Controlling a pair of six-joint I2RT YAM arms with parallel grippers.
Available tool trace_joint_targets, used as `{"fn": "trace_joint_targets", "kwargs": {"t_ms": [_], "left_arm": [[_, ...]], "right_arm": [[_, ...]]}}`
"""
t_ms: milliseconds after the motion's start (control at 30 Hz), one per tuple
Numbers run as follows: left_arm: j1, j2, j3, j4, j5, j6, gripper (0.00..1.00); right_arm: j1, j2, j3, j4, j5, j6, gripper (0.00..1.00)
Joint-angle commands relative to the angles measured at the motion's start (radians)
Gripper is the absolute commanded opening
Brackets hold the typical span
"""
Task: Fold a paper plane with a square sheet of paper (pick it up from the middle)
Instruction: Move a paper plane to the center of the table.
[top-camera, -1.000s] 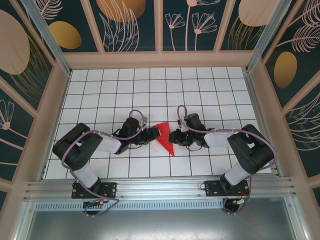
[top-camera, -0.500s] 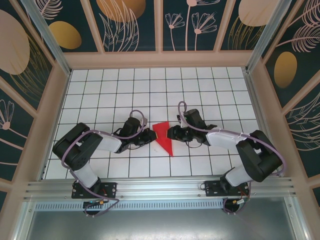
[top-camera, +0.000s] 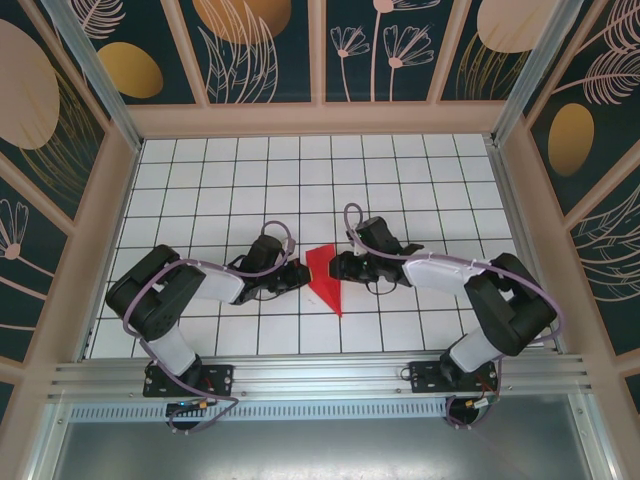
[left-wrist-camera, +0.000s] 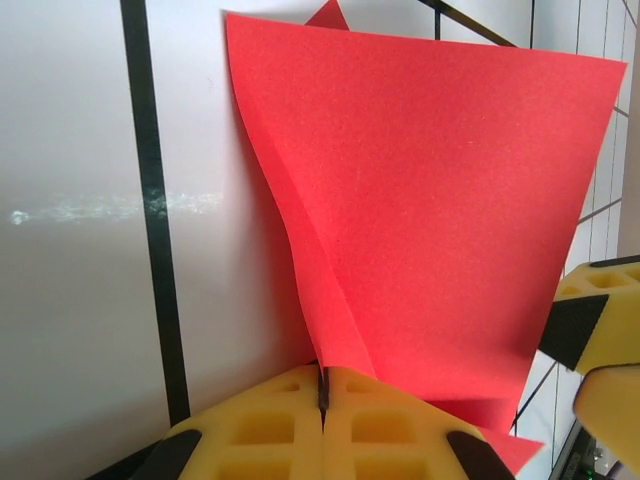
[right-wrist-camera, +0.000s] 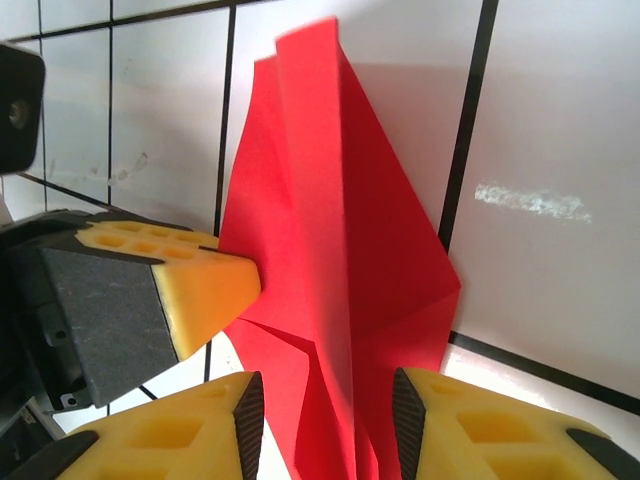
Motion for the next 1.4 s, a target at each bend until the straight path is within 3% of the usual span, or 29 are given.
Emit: {"fn": "trace_joint_targets", "kwargs": {"t_ms": [0,333,733,833,1000,1133,1200,1267,1367], "left_arm": [[-0.005,0.037,0.010,-0.057,-0.028,0.037,0.02],[-0.006,0.035,0.014,-0.063,-0.034,0.035,0.02],[-0.005,0.020,0.012,-0.053,-0.041,0.018,0.02],[-0.004,0.017,0.011,-0.054,-0.043,0.017,0.02],[-0.005,0.016,0.006,-0.058,-0.055,0.014,0.03],[-0.004,-0.058,-0.004,-0.065,-0.082,0.003,0.12],[-0.005,-0.108,-0.012,-0.089,-0.125,-0.003,0.23],[-0.005,-0.168,-0.020,-0.134,-0.190,-0.006,0.34],[-0.005,-0.267,-0.031,-0.199,-0.286,-0.003,0.41]], "right_arm": [[0.022,0.032,0.038,-0.032,0.003,-0.023,0.42],[0.089,0.083,0.095,-0.073,0.033,-0.028,0.42],[0.209,0.174,0.224,-0.271,0.277,0.017,0.36],[0.236,0.200,0.266,-0.320,0.339,0.027,0.30],[0.275,0.232,0.341,-0.433,0.462,0.062,0.11],[0.282,0.243,0.377,-0.493,0.529,0.078,0.03],[0.275,0.229,0.394,-0.508,0.568,0.078,0.02],[0.243,0.213,0.406,-0.509,0.582,0.075,0.02],[0.173,0.211,0.417,-0.468,0.553,0.040,0.03]]}}
